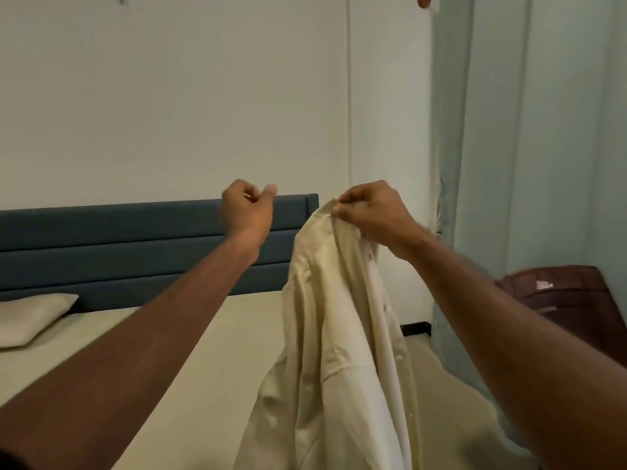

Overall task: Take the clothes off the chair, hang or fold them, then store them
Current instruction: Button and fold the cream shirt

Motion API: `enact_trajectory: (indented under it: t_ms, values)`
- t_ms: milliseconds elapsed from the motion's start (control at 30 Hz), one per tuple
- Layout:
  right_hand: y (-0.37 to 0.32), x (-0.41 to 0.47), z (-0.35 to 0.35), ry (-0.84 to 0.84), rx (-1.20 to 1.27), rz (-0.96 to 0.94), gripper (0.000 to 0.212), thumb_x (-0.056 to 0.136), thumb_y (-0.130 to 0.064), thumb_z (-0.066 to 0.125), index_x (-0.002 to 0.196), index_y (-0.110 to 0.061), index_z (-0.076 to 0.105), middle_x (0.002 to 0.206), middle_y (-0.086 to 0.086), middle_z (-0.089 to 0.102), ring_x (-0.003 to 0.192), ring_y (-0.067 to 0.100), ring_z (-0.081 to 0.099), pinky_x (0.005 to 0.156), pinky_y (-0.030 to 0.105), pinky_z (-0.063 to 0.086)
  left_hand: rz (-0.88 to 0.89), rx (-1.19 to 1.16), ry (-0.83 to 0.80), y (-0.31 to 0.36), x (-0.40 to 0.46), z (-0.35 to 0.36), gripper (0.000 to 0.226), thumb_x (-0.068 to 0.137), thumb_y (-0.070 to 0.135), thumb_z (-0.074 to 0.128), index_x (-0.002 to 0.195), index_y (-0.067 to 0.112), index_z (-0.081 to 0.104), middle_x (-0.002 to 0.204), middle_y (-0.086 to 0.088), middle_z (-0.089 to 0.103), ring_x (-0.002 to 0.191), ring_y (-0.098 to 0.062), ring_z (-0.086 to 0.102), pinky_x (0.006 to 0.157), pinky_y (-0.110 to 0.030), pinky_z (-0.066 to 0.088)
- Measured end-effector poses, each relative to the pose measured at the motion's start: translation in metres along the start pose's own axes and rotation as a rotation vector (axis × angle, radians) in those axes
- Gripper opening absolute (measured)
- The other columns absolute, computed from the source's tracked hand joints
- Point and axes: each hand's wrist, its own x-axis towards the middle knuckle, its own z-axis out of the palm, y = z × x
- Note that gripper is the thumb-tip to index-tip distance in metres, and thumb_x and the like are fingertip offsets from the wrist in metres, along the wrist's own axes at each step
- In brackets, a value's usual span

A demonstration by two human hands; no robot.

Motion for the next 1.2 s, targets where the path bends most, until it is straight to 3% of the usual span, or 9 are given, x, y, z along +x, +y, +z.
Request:
enact_trajectory:
  t_ms: [100,167,233,300,433,600,767,1067,1200]
  values:
    - [0.005,0.002,0.009,0.164,-0.006,0.057,0.011,0.087,-0.020,0.078,0.097,-0.016,0.080,0.095,-0.004,0.075,0.094,0.009,0.069,0.084,0.030,0.061,-0.088,0.083,-0.375,0.000,-0.040,-0.003,0.055,0.085,0.063,0.068,0.082,0.010,0.057,0.065,-0.002,0.058,0.054,-0.015,0.054,0.049,-0.028,0.045]
    - [0.000,0.002,0.019,-0.002,0.081,0.115,0.012,0.089,-0.026,0.078,0.093,-0.016,0.081,0.092,0.001,0.077,0.092,0.015,0.073,0.084,0.034,0.063,-0.194,0.058,-0.648,-0.002,-0.057,0.005,0.061,0.080,0.070,0.066,0.108,0.017,0.064,0.093,0.000,0.073,0.077,-0.014,0.069,0.063,-0.033,0.057]
    - [-0.007,-0.001,0.026,-0.188,0.177,0.163,0.030,0.096,-0.040,0.069,0.095,-0.012,0.081,0.097,0.004,0.077,0.096,0.019,0.073,0.087,0.036,0.062,-0.252,-0.086,-0.752,-0.006,-0.063,0.015,0.057,0.084,0.066,0.066,0.127,0.029,0.061,0.117,0.004,0.072,0.103,-0.017,0.070,0.086,-0.047,0.060]
    - [-0.008,-0.001,0.022,-0.242,0.178,0.178,0.040,0.098,-0.046,0.061,0.095,-0.012,0.081,0.099,0.003,0.076,0.096,0.019,0.071,0.082,0.031,0.060,-0.338,-0.268,-0.722,-0.015,-0.060,0.020,0.045,0.091,0.057,0.063,0.126,0.029,0.064,0.118,0.000,0.073,0.106,-0.027,0.070,0.086,-0.053,0.060]
    - [0.012,0.003,-0.005,-0.085,-0.004,0.089,0.011,0.085,-0.019,0.081,0.094,-0.012,0.081,0.092,0.002,0.076,0.090,0.015,0.071,0.078,0.025,0.059,-0.443,-0.425,-0.463,-0.040,-0.034,0.013,0.026,0.105,0.032,0.053,0.113,0.014,0.070,0.109,-0.011,0.074,0.093,-0.027,0.071,0.080,-0.044,0.060]
    - [0.048,-0.001,-0.081,-0.028,-0.221,0.091,0.033,0.083,-0.009,0.082,0.115,-0.014,0.076,0.111,0.000,0.072,0.100,0.012,0.067,0.094,0.027,0.055,-0.291,-0.173,-0.213,-0.064,0.019,-0.046,0.018,0.104,0.013,0.055,0.118,0.023,0.062,0.106,-0.008,0.065,0.084,-0.021,0.063,0.059,-0.032,0.053]
    - [0.068,-0.007,-0.113,-0.040,0.032,0.160,0.028,0.080,-0.010,0.082,0.102,-0.027,0.078,0.108,0.001,0.074,0.099,0.016,0.070,0.078,0.013,0.057,-0.163,-0.053,-0.426,-0.055,0.040,-0.094,0.048,0.102,0.006,0.056,0.129,0.044,0.047,0.108,-0.015,0.061,0.088,-0.026,0.059,0.066,-0.038,0.055]
    - [0.067,-0.013,-0.120,-0.049,0.191,0.173,0.016,0.076,-0.025,0.075,0.090,-0.021,0.081,0.099,0.006,0.077,0.093,0.019,0.071,0.075,0.026,0.061,-0.167,-0.147,-0.536,-0.031,0.045,-0.092,0.006,0.100,0.028,0.060,0.103,0.032,0.058,0.078,-0.003,0.058,0.063,-0.014,0.050,0.049,-0.028,0.045]
    - [0.066,-0.018,-0.135,-0.167,0.329,0.255,0.037,0.061,-0.023,0.084,0.098,-0.014,0.080,0.114,0.005,0.075,0.101,0.019,0.070,0.078,0.025,0.061,-0.172,-0.125,-0.693,-0.026,0.049,-0.102,0.020,0.085,0.012,0.070,0.105,0.017,0.071,0.104,-0.005,0.067,0.092,-0.022,0.063,0.069,-0.028,0.060]
